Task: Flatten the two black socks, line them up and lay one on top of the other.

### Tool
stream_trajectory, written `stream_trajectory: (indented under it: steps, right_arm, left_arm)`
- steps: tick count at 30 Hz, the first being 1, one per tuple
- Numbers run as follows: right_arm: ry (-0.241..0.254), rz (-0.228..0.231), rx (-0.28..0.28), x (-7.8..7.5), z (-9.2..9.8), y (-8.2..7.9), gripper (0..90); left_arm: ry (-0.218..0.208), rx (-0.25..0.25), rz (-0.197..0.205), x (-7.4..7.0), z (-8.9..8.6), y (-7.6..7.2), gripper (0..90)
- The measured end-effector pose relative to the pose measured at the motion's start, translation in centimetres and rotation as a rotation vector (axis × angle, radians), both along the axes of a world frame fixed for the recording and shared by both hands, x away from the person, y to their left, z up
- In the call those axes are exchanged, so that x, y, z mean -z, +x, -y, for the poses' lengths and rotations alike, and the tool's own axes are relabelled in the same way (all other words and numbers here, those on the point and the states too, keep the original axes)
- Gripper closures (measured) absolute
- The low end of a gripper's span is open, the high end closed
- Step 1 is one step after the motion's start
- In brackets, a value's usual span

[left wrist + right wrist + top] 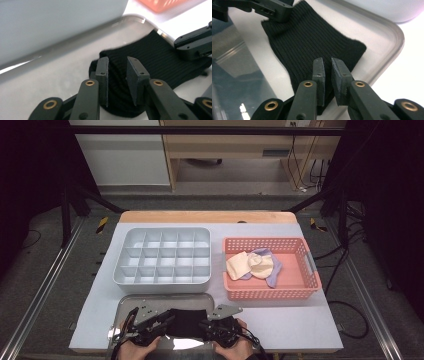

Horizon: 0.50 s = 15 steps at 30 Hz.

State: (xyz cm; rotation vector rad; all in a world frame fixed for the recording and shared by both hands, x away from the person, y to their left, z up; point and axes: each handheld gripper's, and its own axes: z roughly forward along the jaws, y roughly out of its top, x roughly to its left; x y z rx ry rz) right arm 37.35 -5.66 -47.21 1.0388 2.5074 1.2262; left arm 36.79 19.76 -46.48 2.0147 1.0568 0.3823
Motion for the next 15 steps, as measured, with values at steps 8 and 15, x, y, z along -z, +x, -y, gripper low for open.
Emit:
stream_trajectory:
  steps: [8,15]
  right_arm:
    - [0.037,0.011,0.022,-1.1,0.8,-0.2,71.2]
    - [0.037,-0.018,0.043,-0.3,1.4,-1.0,63.2]
  left_arm:
    - [-0.041,-0.029,0.039,-0.8,-1.1,-0.4,67.0]
    - [-0.030,-0.061,0.005,0.0,-2.1,-0.6,67.2]
